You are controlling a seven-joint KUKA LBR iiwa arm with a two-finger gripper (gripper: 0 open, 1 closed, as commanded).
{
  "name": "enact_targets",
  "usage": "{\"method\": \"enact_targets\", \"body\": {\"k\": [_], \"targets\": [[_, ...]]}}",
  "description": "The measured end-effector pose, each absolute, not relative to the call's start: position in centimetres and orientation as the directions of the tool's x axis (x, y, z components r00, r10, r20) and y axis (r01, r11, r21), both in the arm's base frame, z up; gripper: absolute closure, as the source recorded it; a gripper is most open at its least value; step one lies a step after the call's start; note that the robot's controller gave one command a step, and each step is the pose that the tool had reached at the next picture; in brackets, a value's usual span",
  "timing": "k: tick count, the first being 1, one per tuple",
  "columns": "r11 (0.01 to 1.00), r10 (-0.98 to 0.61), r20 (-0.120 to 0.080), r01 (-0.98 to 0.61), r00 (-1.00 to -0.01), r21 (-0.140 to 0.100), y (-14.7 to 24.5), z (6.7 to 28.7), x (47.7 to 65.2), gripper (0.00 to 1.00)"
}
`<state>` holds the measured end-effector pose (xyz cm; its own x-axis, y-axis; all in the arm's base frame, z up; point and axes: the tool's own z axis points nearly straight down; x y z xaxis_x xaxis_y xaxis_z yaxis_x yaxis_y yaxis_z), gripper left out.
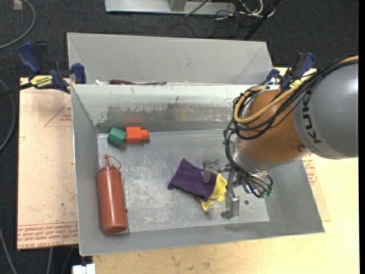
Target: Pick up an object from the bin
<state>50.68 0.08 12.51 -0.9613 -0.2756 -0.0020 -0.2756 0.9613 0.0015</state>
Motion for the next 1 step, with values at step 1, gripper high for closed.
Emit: {"method": "enact_targets", "body": {"k": [1], "targets": [[0.917, -0.399, -0.003, -0.399, -0.917, 0.001, 1.7, 6.92, 51.17, 0.0]]}}
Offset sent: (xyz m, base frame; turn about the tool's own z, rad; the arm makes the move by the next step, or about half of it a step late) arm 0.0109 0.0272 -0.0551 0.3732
